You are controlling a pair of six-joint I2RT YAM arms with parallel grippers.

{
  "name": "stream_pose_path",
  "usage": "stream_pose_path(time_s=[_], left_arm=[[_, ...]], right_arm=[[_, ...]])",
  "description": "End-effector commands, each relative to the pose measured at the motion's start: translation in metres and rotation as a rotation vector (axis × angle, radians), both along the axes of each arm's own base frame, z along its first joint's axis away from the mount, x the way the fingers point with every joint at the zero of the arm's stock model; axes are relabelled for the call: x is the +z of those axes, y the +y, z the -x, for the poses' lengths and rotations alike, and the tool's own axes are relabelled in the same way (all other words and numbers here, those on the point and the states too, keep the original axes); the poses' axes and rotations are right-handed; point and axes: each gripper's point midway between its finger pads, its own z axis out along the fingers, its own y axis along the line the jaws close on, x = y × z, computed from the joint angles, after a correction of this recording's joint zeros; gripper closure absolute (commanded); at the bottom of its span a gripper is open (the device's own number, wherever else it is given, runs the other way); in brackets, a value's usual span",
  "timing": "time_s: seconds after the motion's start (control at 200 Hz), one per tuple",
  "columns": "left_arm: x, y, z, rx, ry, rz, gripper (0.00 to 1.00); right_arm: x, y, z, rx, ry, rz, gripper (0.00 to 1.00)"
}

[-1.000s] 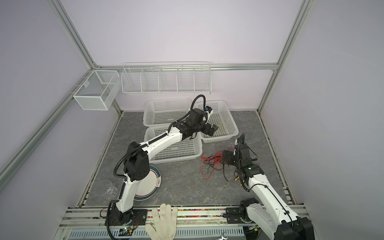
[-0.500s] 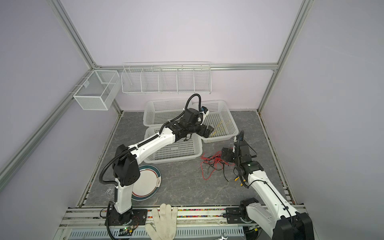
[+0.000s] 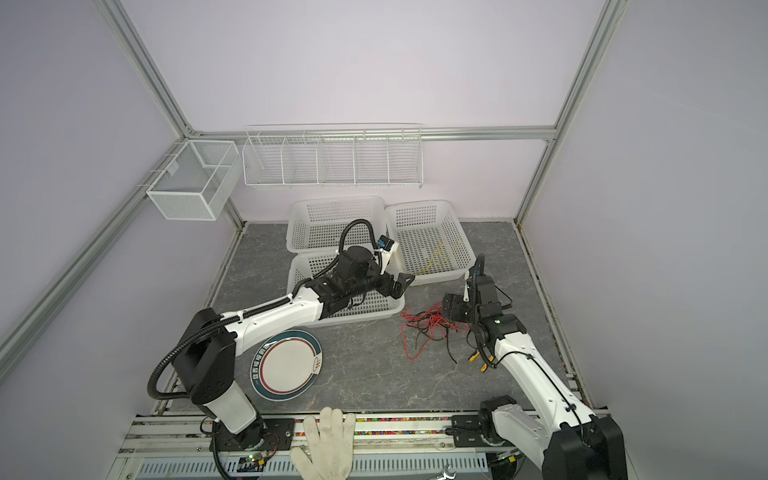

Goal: Untangle the cables
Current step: 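Move the left gripper back toward the red wire bundle near the right gripper, then close the right gripper on a red wire in the tangled bundle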

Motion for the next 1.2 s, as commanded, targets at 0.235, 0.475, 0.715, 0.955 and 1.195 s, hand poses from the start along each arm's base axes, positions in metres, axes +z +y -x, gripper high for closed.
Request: stream_pose_path(time_s=[0.235, 0.475, 0.715, 0.955, 1.195], left_arm=[[0.025, 0.007, 0.025, -0.068, -0.062, 0.221, 0.01], [0.019, 0.010, 0.031, -0.076, -0.033, 0.239, 0.02], [0.015, 0.016, 0.032, -0.055, -0.029, 0.233, 0.02], [0.008, 0.017, 0.032, -0.048, -0.019, 0.208, 0.03], [0.003, 0.014, 0.030, -0.051, -0.012, 0.199, 0.03]], right_arm=[[0.000, 0.032, 0.029, 0.120, 0.077, -0.072, 0.42], [-0.010, 0.030, 0.018, 0.039, 0.070, -0.108, 0.52], [-0.021, 0.027, -0.002, -0.031, 0.056, -0.120, 0.64], [-0.025, 0.010, -0.007, -0.096, 0.066, -0.075, 0.61], [-0.028, -0.009, 0.000, -0.134, 0.084, -0.009, 0.60]])
